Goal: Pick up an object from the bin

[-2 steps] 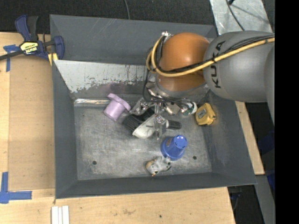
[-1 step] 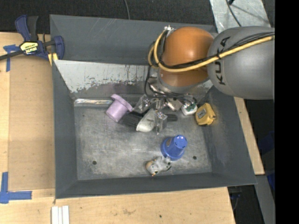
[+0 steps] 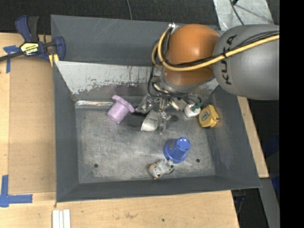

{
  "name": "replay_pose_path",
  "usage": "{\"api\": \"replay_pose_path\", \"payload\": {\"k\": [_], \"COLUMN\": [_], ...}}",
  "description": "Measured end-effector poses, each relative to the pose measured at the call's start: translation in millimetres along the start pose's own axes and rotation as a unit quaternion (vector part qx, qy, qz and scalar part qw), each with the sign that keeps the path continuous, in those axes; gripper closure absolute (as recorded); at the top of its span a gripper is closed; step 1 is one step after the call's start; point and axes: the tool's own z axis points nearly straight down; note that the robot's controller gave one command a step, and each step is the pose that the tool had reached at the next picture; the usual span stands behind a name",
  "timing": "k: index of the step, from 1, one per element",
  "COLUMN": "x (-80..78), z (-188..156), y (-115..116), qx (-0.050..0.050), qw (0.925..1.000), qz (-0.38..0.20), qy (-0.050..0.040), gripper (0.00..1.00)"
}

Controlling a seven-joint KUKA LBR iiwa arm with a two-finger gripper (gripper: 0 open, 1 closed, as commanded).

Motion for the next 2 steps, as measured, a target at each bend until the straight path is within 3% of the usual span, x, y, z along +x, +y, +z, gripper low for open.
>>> {"api": "replay_pose_path", "payload": {"k": [2], "x": [0.1], "z": [-10.7], "y": [0.0], "qx": [0.0], "qw": [1.0], "qz": [0.001], "qy": [-0.0001], "gripper": [1.0]}}
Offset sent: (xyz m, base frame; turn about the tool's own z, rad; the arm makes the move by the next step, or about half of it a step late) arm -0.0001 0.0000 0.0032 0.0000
